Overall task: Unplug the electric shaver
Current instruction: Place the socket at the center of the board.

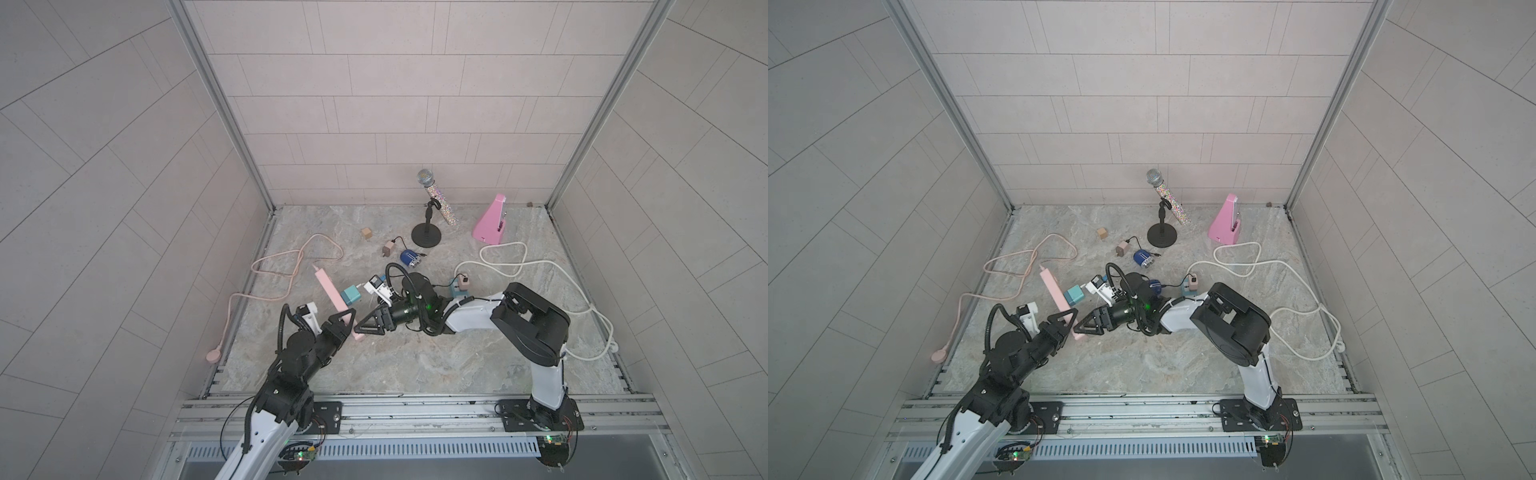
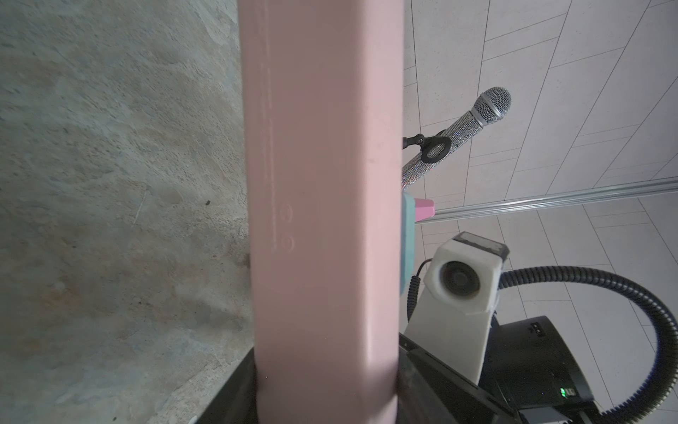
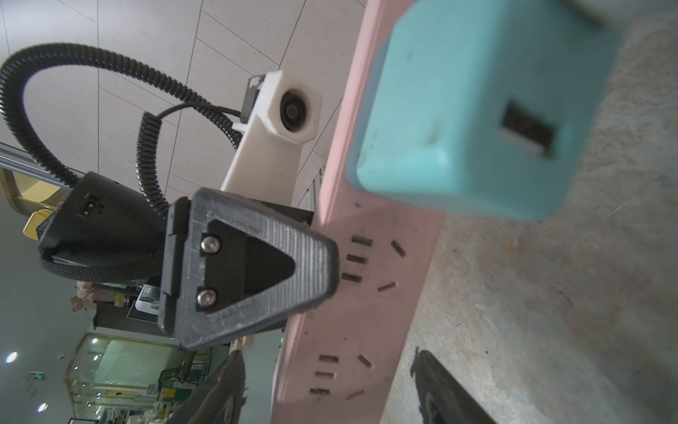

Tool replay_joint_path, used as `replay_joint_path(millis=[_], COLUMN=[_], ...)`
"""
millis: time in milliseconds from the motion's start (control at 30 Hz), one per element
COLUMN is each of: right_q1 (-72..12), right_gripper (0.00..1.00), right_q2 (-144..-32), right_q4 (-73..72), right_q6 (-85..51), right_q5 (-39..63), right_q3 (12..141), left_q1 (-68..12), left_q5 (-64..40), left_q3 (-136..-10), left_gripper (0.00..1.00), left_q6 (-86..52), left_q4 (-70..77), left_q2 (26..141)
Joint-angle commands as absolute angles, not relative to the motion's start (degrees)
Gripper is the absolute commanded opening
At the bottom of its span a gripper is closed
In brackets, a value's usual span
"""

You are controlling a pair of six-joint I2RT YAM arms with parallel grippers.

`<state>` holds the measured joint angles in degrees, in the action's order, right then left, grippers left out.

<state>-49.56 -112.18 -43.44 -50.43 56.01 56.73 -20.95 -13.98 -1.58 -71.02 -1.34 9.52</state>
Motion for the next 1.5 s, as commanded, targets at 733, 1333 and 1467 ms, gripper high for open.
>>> replay_joint_path(millis=[733,1333,1467], right_q1=[-45.72,-55.74,-57.47], right_gripper=[0.13,0.09,0.08], right_q2=[-109.6,-107.14,-110.94], right_q4=[-57.52,13.24,17.39], right_q6=[-60.87,-25.65,-25.98], right_q5=[52.56,13.7,8.87], right_q3=[54.18,76.21,79.75], left_q1=[-20.57,-20.57,-20.57], left_q5=[-14.52,-12.64,-12.98], left_q3=[0.0,-6.46,-6.53], left_gripper=[0.76,0.78,0.77], left_q6=[-70.49,-63.08,-63.11], left_q4=[-5.13,-15.32,-15.3], left_q2=[7.85,5.23,4.95])
